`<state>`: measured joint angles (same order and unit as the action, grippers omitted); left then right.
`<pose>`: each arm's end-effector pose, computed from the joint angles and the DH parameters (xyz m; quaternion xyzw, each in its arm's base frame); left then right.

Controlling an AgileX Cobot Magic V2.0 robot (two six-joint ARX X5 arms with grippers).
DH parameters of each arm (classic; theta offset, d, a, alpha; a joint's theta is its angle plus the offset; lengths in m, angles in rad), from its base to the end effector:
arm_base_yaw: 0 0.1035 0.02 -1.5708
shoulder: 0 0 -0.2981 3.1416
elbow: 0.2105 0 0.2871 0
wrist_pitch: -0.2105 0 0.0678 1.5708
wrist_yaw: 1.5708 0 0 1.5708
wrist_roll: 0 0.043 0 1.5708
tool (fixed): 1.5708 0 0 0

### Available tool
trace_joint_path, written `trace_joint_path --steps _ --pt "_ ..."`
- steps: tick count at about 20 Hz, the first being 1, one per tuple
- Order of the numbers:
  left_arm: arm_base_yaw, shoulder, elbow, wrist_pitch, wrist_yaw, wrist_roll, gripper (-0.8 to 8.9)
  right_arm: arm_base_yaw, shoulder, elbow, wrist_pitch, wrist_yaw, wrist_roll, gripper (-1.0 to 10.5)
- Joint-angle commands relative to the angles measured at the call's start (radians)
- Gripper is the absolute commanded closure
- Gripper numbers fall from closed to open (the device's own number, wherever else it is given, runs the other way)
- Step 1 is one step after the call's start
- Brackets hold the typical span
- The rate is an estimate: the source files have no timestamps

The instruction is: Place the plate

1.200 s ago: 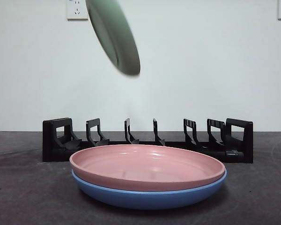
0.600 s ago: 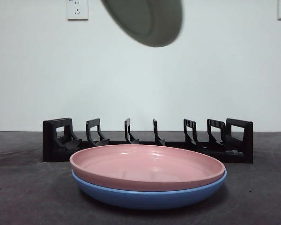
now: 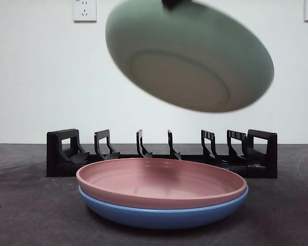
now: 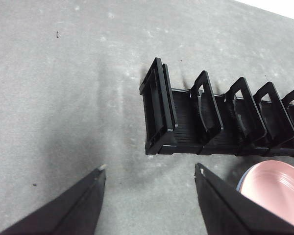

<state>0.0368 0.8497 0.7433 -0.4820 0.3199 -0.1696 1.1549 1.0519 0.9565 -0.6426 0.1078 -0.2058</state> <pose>0.1995 -0.0062 0.2969 -0.1315 0.2958 -0.1104 0.9397 0.1009 0.2169 0.3210 -0.2947 0.2417 0.4937 0.7816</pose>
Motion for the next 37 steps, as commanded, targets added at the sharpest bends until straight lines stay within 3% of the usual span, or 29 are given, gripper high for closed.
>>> trace_joint_path --steps 1,6,12,16,18,21,27,31,34,37 --pt "0.0 0.003 0.015 0.009 0.004 0.0 5.24 0.041 0.011 -0.045 0.031 0.037 -0.035 9.3" --pt "0.0 0.003 0.015 0.01 0.003 0.0 5.24 0.097 0.065 -0.156 0.092 0.102 -0.101 9.3" --pt "0.001 0.003 0.015 0.01 0.003 0.004 5.24 0.107 0.237 -0.179 0.134 0.137 -0.277 9.3" --pt "0.001 0.003 0.015 0.01 0.003 0.004 5.24 0.107 0.31 -0.179 0.15 0.136 -0.303 9.3" --pt "0.001 0.004 0.015 0.009 0.003 0.004 5.24 0.107 0.314 -0.179 0.149 0.135 -0.305 9.1" --pt "0.001 0.003 0.015 0.009 0.003 0.004 5.24 0.107 0.314 -0.179 0.149 0.136 -0.304 7.9" --pt "0.001 0.004 0.015 0.01 0.003 0.004 5.24 0.122 0.305 -0.148 0.132 0.136 -0.293 7.3" --pt "0.001 0.004 0.015 0.01 0.003 0.003 5.24 0.131 0.233 -0.092 0.127 0.137 -0.196 7.0" --pt "0.001 0.004 0.015 0.01 0.003 0.003 5.24 0.049 0.123 -0.092 0.156 0.136 -0.129 7.0" --pt "0.001 0.004 0.015 0.01 0.003 0.003 5.24 -0.15 0.055 -0.093 0.151 0.117 -0.09 7.0"
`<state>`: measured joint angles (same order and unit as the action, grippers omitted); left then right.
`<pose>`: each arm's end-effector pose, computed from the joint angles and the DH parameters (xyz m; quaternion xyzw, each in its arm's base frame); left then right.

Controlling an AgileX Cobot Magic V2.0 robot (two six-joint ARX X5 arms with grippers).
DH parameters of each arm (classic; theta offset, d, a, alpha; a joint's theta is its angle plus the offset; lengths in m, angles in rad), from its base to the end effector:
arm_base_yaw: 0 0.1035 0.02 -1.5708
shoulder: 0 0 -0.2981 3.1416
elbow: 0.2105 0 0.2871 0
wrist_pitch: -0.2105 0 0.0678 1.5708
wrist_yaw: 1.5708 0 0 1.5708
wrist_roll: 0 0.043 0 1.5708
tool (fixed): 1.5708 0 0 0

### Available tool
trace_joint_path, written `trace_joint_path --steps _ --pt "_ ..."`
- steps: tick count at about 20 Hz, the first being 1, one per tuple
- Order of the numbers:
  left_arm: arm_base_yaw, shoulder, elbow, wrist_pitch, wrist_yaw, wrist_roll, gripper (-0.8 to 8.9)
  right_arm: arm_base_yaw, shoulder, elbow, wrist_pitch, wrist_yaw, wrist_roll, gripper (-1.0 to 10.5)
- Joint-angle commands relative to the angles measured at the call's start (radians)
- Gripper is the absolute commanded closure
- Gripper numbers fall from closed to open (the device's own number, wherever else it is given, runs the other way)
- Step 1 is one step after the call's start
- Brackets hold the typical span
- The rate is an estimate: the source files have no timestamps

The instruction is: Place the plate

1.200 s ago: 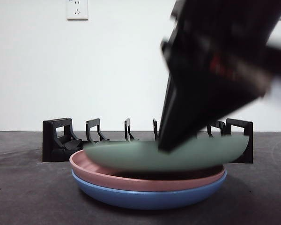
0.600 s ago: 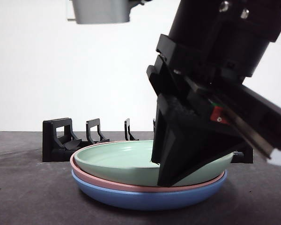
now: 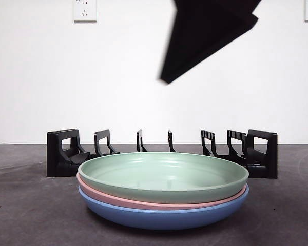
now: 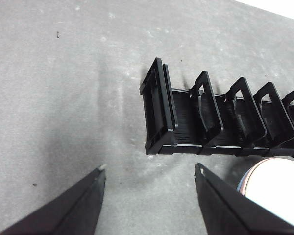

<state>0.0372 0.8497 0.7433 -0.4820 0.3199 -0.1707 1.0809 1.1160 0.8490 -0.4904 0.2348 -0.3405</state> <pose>0.1995 -0.0061 0.2969 -0.1321 0.2958 -0.1100 0.9397 0.1290 0.2206 0.2798 -0.3663 0.2237 0.4255 0.7967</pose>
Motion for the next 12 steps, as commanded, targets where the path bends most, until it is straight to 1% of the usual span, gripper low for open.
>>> trace_joint_path --steps 1,2,4,6,8,10,11,12 --pt "0.0 0.004 0.015 0.01 0.003 0.005 5.24 -0.177 -0.028 0.015 0.005 -0.036 0.044 7.0" --pt "0.001 0.004 0.015 0.01 0.003 0.005 5.24 -0.262 -0.041 0.015 0.013 -0.069 0.043 7.0" --pt "0.001 0.004 0.015 0.01 0.003 0.005 5.24 -0.485 -0.061 0.015 0.047 -0.154 0.037 7.0" --pt "0.001 0.004 0.015 0.011 0.003 0.005 5.24 -0.678 -0.065 0.015 0.085 -0.238 0.038 7.0" --pt "0.001 0.004 0.015 0.015 0.003 0.005 5.24 -0.853 -0.065 0.015 0.15 -0.332 0.095 7.0" --pt "0.001 0.003 0.015 0.012 0.003 0.001 5.24 -0.963 -0.065 0.015 0.206 -0.406 0.142 7.0" --pt "0.001 0.003 0.015 0.01 0.003 -0.005 5.24 -0.994 -0.065 0.015 0.214 -0.436 0.16 7.0" --pt "0.0 0.003 0.015 0.01 0.003 -0.004 5.26 -1.014 -0.065 0.015 0.213 -0.463 0.161 7.0"
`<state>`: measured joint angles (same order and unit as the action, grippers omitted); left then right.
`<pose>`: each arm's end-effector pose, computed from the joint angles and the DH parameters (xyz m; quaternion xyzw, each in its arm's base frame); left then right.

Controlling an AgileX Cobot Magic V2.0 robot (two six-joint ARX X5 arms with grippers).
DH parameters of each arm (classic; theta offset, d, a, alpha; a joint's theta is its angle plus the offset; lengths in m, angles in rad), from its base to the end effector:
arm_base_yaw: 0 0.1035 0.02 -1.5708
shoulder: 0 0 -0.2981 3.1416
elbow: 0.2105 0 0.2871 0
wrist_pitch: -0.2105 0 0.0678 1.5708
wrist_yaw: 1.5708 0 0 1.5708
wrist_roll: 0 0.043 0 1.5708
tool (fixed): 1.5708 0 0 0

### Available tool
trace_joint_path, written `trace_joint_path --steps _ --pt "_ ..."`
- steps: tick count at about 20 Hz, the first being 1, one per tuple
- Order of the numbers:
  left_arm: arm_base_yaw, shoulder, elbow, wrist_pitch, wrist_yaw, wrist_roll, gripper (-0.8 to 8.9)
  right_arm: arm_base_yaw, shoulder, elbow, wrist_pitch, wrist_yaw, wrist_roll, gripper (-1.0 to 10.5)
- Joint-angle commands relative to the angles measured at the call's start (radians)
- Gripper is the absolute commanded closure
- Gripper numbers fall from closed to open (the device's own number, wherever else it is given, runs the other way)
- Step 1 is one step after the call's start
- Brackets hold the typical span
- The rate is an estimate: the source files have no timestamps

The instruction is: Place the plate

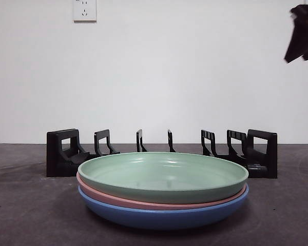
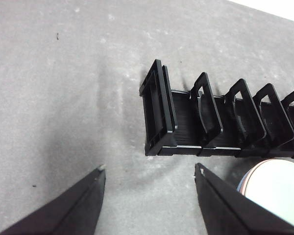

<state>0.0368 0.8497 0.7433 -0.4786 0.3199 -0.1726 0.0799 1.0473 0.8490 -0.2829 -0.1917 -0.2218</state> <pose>0.1997 -0.0062 0.2973 -0.1327 0.2944 -0.1101 0.9400 0.2541 0.0286 0.3143 -0.0933 0.2219 0.1570 0.9578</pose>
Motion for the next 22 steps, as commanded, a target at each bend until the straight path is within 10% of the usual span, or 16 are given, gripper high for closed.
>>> trace_joint_path --steps 1,2,3,15,17,22 --pt "0.001 0.003 0.015 0.007 0.003 -0.002 5.39 -0.022 0.004 0.015 -0.005 -0.057 0.042 7.0" --pt "0.001 0.003 0.015 0.008 0.003 -0.001 5.88 -0.024 0.004 0.015 -0.006 -0.056 0.044 8.0" --pt "0.001 0.003 0.015 0.006 0.008 0.0 8.35 -0.024 0.003 0.015 0.0 -0.049 0.044 9.3" --pt "0.001 0.001 0.014 0.033 0.021 0.012 8.06 -0.024 0.002 0.015 0.029 -0.069 0.062 9.3" --pt "0.0 -0.036 -0.008 0.067 -0.005 0.139 8.06 -0.024 0.002 0.015 0.029 -0.069 0.062 9.3" --pt "0.004 -0.391 -0.407 0.356 -0.154 0.108 8.06 -0.024 0.002 0.015 0.029 -0.069 0.062 9.3"
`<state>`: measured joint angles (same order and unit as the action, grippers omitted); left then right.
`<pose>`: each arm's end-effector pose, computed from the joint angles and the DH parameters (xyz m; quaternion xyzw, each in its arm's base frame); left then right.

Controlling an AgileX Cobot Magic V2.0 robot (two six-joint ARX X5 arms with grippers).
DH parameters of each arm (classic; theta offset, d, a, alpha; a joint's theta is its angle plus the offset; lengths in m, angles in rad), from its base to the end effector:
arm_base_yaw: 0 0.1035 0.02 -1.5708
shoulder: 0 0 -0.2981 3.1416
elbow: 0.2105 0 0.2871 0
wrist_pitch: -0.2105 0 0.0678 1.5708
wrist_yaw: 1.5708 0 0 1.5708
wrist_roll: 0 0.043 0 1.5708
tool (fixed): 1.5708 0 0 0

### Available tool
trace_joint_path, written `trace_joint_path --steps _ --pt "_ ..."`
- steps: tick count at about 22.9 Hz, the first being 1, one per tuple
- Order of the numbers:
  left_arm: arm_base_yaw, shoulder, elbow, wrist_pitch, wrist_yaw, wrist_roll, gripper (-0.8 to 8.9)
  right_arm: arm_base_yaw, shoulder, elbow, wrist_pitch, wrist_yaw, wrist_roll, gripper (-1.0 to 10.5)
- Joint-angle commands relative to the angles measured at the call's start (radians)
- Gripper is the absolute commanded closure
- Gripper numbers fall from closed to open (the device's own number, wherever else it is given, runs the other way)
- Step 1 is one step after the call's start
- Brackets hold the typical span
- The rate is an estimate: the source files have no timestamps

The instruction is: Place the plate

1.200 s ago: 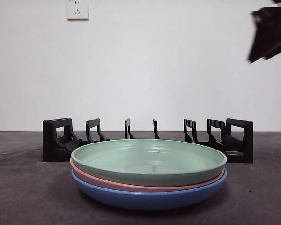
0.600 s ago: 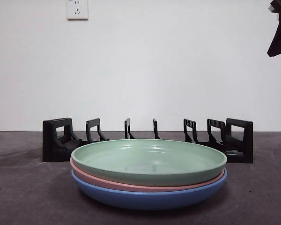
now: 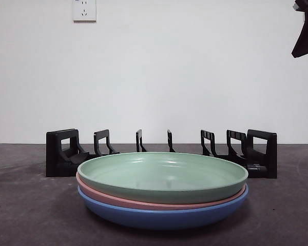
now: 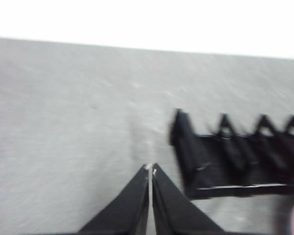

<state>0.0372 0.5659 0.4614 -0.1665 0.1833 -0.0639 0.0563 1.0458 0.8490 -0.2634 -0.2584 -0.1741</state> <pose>0.1601 -0.0019 0.2642 -0.0464 0.1365 -0.0680 0.9872 0.2546 0.0254 0.3168 -0.0607 0.2128 0.1717 0.9600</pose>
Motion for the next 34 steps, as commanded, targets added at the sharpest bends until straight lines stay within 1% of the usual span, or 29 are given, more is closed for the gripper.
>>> trace_joint_path --steps 1,4,7,10,12,14,21,29,31,33,34 --pt "0.005 -0.213 -0.213 0.04 -0.041 0.0 8.06 0.0 0.003 0.015 0.01 -0.003 0.014 9.3" --pt "0.004 -0.449 -0.361 -0.016 -0.079 -0.002 8.06 0.0 0.003 0.015 0.01 -0.003 0.014 9.3" --pt "-0.007 -0.564 -0.43 -0.015 -0.157 -0.001 8.06 0.0 0.003 0.015 0.009 -0.003 0.014 9.3" --pt "-0.023 -0.563 -0.449 -0.021 -0.163 -0.005 8.06 0.0 0.003 0.015 0.01 -0.003 0.014 9.3" --pt "-0.032 -0.563 -0.449 -0.02 -0.161 -0.036 8.06 0.0 0.003 0.015 0.013 -0.002 0.014 9.3" --pt "-0.034 -0.562 -0.449 -0.02 -0.161 -0.047 8.06 0.0 0.003 0.015 0.016 -0.003 0.014 9.3" --pt "-0.034 -0.556 -0.449 -0.021 -0.161 -0.047 8.06 -0.001 0.003 0.015 0.055 -0.003 0.014 9.3" --pt "-0.034 -0.556 -0.449 -0.021 -0.161 -0.047 8.06 0.007 -0.001 0.015 0.054 -0.002 0.011 9.3" --pt "-0.034 -0.557 -0.449 -0.02 -0.161 -0.047 8.06 0.007 -0.034 0.014 0.039 0.039 -0.024 9.3" --pt "-0.034 -0.556 -0.449 -0.021 -0.161 -0.047 8.06 0.008 -0.083 -0.007 0.035 0.078 -0.027 9.3" --pt "-0.034 -0.556 -0.449 -0.021 -0.161 -0.047 8.06 0.008 -0.132 -0.042 0.052 0.111 -0.037 9.3"
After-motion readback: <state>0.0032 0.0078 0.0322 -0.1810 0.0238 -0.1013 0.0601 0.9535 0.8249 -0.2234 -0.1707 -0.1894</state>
